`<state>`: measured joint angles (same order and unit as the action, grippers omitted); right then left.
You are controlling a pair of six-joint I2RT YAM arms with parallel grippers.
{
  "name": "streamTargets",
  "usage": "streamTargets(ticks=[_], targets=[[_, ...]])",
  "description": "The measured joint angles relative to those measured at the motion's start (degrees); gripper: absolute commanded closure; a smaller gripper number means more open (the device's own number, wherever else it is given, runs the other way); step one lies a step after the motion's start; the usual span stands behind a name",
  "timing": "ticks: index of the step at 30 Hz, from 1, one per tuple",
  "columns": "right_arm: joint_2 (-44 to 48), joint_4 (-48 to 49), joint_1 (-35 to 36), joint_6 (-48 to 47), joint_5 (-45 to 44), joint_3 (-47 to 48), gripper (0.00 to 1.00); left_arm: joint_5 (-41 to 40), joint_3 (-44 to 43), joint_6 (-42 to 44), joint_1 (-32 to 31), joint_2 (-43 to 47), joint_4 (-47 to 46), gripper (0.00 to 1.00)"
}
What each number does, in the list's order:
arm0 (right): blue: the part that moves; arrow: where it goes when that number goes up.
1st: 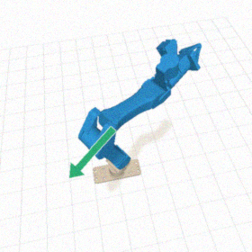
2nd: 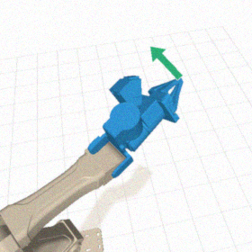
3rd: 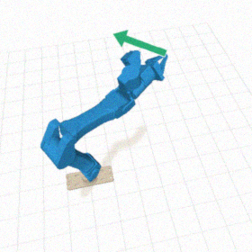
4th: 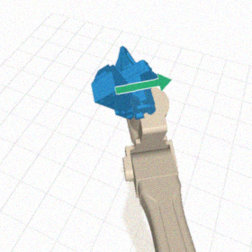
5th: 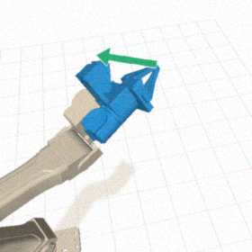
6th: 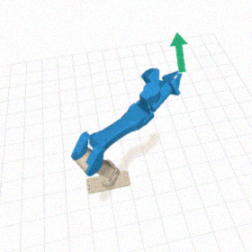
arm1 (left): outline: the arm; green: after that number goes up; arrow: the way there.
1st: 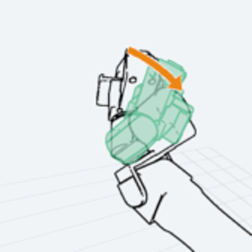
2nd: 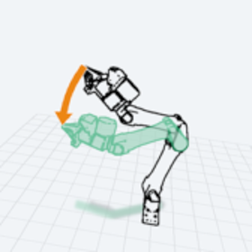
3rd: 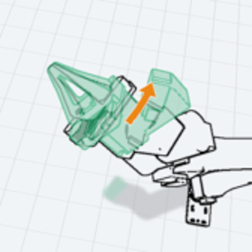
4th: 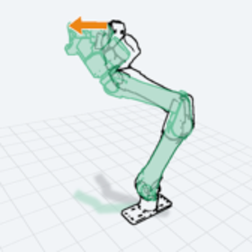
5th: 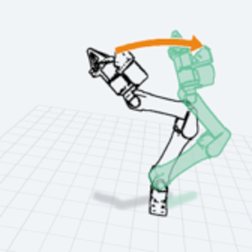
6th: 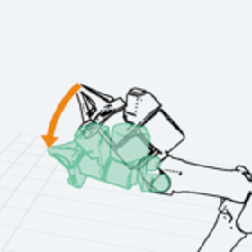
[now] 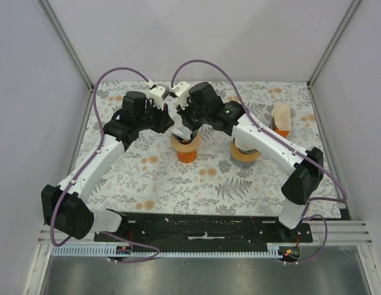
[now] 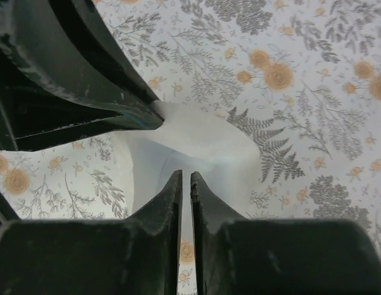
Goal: Place the coffee filter in the dripper
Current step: Place the coffee filter in the coffee dripper.
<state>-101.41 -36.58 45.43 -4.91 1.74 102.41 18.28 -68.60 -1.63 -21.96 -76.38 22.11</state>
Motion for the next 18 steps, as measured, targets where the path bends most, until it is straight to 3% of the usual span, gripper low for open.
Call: streamTargets(ticks=[3,9,18], targets=[[-1.6,0.0,0.1,0.3,2.6,0.0,0.96,0.0,0.0,0.0,0.0,0.0,0.0,0.77],[-6.3,-1.4,0.0,1.2,5.3,0.1,1.00,-1.3,0.0,-1.0,0.6,0.0,0.2,0.46],[-9.2,-4.4,0.1,2.3,2.9,0.2,1.00,-2.8,-2.8,-3.6,1.2,0.0,2.3,0.34]])
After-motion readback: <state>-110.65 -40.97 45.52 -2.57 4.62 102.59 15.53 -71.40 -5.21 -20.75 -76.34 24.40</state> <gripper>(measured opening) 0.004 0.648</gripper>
